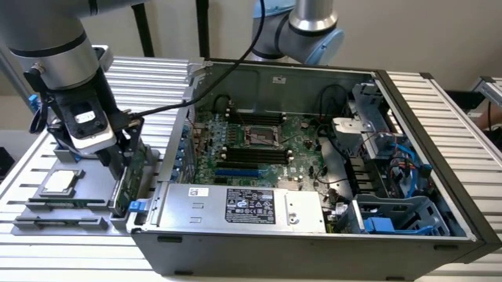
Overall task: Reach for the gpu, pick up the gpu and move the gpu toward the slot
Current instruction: 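Pick up the gpu and move the gpu toward the slot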
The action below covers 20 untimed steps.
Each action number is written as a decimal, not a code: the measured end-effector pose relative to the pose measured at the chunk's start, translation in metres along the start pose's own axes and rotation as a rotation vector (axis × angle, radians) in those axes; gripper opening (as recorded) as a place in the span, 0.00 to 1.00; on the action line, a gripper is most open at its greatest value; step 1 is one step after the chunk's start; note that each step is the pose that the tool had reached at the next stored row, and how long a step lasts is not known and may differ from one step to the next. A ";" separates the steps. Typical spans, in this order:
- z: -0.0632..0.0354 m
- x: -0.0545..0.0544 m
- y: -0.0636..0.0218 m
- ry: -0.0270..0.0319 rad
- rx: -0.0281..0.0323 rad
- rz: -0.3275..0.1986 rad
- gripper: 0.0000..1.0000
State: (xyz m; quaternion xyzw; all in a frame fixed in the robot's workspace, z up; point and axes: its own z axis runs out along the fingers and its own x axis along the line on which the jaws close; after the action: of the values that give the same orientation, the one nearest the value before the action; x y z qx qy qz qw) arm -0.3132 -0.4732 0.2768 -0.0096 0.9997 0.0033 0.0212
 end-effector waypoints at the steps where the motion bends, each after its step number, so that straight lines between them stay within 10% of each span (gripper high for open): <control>1: 0.0017 0.000 0.0000 -0.0025 0.0002 0.000 0.42; 10: 0.0180 0.003 -0.0001 -0.0199 0.0012 0.000 0.42; 20: 0.0304 0.003 0.0033 -0.0233 0.0050 -0.001 0.42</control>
State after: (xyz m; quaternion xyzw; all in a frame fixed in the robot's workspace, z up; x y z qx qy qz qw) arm -0.3150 -0.4698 0.2463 -0.0098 0.9994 0.0009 0.0329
